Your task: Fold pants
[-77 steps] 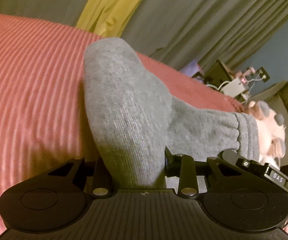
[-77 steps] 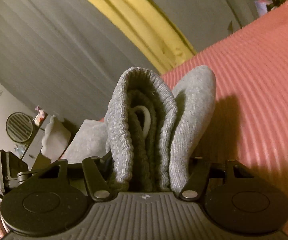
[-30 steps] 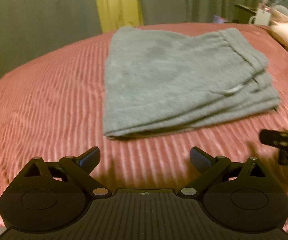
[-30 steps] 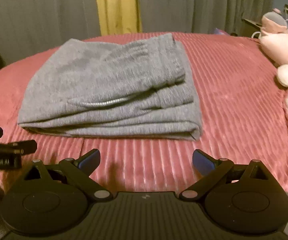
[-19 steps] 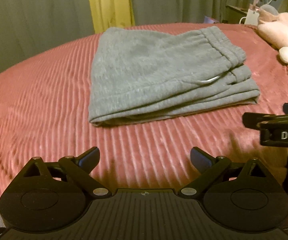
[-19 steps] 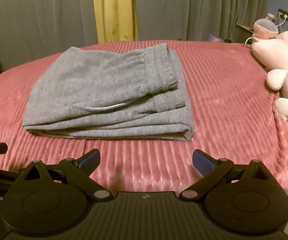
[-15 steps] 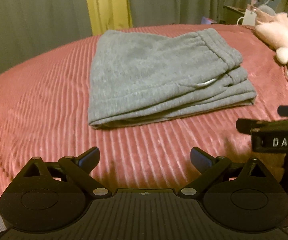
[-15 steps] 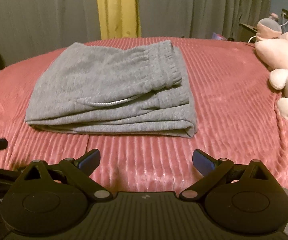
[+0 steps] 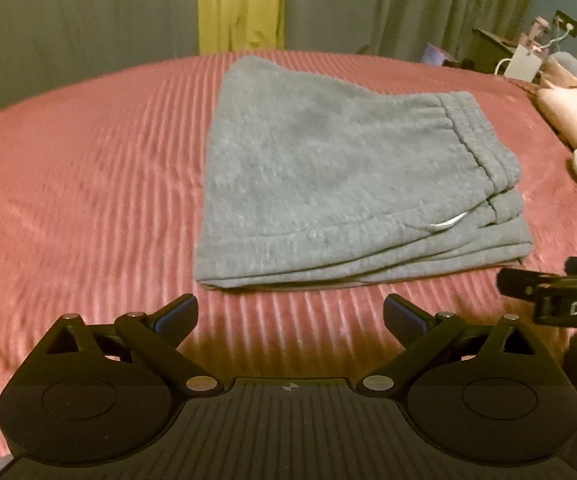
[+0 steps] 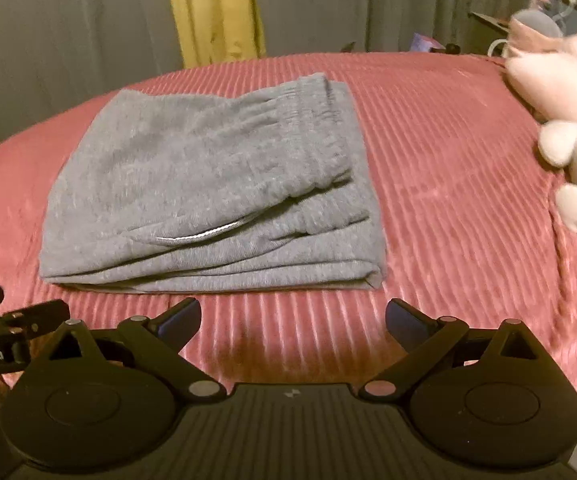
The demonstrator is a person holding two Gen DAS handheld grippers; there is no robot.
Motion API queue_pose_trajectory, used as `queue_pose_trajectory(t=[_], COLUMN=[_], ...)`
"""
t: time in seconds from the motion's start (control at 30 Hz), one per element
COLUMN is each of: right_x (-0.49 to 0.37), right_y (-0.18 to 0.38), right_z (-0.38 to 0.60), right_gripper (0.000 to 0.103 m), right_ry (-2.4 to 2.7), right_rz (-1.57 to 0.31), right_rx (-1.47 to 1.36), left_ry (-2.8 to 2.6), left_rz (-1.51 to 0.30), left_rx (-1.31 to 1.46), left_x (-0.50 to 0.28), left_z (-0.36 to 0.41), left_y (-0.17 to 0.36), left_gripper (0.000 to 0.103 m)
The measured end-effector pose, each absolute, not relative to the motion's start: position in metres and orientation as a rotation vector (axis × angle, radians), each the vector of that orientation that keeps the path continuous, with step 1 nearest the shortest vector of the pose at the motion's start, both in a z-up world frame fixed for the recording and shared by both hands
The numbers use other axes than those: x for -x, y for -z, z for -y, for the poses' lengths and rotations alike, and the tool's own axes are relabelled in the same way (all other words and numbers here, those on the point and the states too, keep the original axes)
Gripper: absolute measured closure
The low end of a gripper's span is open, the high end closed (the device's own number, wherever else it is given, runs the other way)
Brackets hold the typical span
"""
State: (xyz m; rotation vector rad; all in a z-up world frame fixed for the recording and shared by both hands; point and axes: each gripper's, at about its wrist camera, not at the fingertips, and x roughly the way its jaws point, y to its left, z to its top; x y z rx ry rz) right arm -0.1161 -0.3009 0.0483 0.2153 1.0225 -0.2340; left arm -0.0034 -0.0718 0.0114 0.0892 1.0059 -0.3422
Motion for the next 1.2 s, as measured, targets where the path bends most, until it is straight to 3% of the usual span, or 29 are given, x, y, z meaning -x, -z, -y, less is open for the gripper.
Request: queue_pose_trajectory(t=[0.13,0.53,1.2], right_x=[0.104,0.094,0.087], right_y=[-0.035,-0.005,0.002], right_z=[0.298,0.304,0.301], right_gripper=[0.004,0.004,0.004], right_ry=[0.23,0.248,0.267], right_rz=[-1.013,-1.02,-1.015], right_rx=[-0.176,-0.176,-0.13], left_ry=[0.294,0.302,0.297], left_rz=[-1.091,-1.051,-1.057], left_rx=[-0.115,-0.313,-0.298], left_x=[-0.01,-0.013,-0.023], left_z=[0.078,0.12,0.12], left_y=[0.008,0.029,0.037], left_gripper=[0.002,0.001,0.001])
